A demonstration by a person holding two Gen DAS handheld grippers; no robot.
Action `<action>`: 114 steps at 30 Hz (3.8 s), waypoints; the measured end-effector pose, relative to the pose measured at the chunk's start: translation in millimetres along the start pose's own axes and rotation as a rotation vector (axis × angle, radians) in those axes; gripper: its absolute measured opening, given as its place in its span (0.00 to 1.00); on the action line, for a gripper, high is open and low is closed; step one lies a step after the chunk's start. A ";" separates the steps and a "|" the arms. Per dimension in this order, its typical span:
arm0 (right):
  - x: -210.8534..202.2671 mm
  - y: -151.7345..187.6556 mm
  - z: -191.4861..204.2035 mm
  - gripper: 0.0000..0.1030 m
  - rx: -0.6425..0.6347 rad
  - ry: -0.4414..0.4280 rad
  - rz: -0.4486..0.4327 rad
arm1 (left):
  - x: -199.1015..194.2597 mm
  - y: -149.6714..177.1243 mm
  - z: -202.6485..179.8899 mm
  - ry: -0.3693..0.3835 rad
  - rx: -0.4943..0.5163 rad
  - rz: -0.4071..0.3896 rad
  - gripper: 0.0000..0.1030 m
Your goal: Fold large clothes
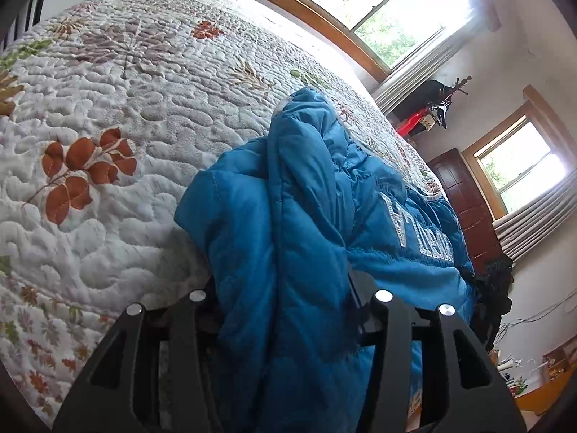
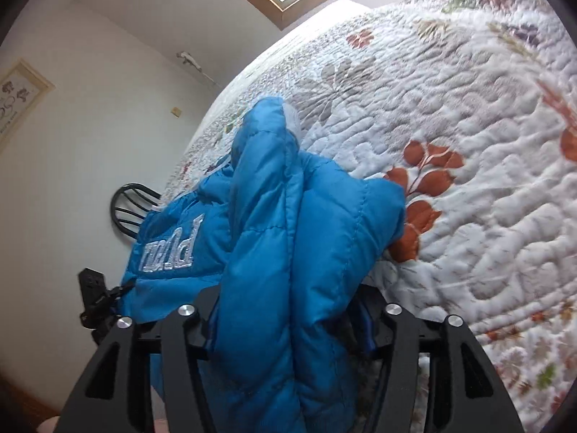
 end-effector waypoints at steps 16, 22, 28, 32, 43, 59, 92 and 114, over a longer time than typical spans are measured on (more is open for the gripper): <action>17.0 -75.2 33.9 0.52 -0.152 0.290 0.028 | -1.6 -45.6 -52.9 -0.219 0.205 -0.081 0.45; 57.6 -77.0 -7.0 0.39 -0.053 0.337 0.110 | 42.4 -53.2 -31.2 -0.354 0.206 -0.008 0.47; 76.3 -73.2 -25.4 0.40 0.000 0.270 0.110 | 64.8 -57.4 -12.6 -0.348 0.160 0.014 0.52; 69.7 -73.8 -20.3 0.41 -0.025 0.294 0.090 | 60.6 -58.4 -14.2 -0.342 0.135 0.011 0.52; -28.2 -31.7 37.2 0.43 -0.273 0.384 -0.012 | -58.7 -5.0 -30.5 -0.427 0.091 -0.138 0.54; -37.5 49.4 56.5 0.35 -0.373 0.469 0.087 | -53.8 99.3 -31.7 -0.359 -0.123 -0.062 0.64; -18.3 55.8 34.7 0.38 -0.324 0.429 0.143 | -17.6 88.6 -17.2 -0.137 -0.455 -0.208 0.31; -51.1 48.4 28.1 0.43 -0.277 0.397 0.076 | -40.6 67.8 -49.8 -0.209 -0.199 -0.324 0.22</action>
Point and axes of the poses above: each gripper's, at about its wrist camera, not at the fingertips, and x roughly the way its jaws point, z to its left, y to its underside, the point moved 8 cm from there along x, roughly the way its jaws point, and after that the axes turned 2 degrees about -x, right-handed, at the moved point
